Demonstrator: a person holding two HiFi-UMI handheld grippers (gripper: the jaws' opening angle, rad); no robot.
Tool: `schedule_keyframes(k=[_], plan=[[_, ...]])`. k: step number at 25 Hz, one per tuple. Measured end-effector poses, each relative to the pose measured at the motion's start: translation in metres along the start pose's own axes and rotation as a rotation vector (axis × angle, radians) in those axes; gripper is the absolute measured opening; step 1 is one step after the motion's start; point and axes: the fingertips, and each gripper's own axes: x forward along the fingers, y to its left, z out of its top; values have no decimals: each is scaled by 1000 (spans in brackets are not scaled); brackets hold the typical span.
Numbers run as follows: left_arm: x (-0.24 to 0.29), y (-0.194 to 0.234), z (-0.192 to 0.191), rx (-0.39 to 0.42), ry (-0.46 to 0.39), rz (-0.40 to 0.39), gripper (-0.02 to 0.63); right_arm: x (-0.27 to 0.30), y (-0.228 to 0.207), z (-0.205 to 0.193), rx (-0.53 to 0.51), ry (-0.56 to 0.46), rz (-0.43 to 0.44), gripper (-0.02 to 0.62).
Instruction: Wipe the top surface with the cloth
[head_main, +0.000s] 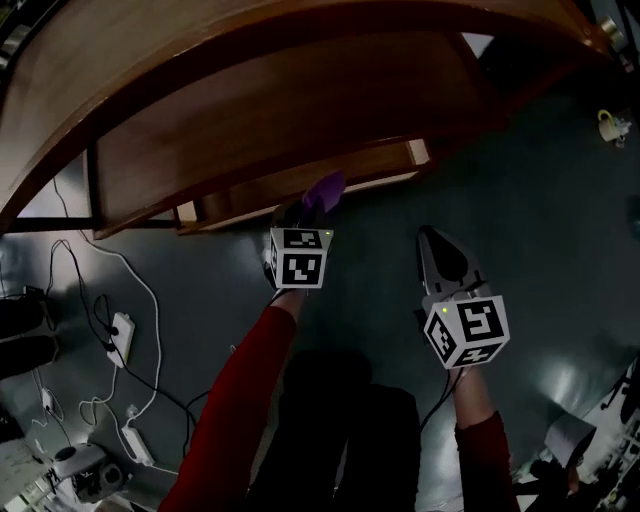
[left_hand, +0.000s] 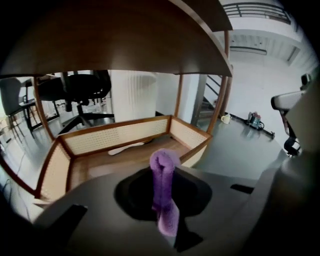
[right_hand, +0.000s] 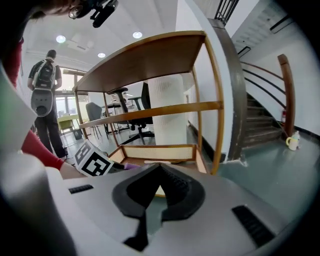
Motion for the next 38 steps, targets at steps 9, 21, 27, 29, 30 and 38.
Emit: schedule_keyframes(k=[9, 21, 27, 29, 30, 38], plan=[[-101, 208, -105, -142, 122, 371, 54, 83, 118, 20, -117, 23, 286, 12], [-125, 251, -142, -231, 166, 500, 54, 114, 160, 15, -146, 6, 393, 12], [-171, 247, -112, -249, 106, 505, 54, 78, 151, 38, -124, 26, 333, 12], [-201, 237, -92, -240, 73, 493, 52, 57, 147, 57, -114, 30, 310, 12], [-217, 231, -82, -227, 60, 484, 54, 46, 147, 67, -108, 32, 301, 12], [-318, 184, 3, -134, -6, 383, 52, -18, 154, 158, -114, 37, 239, 12]])
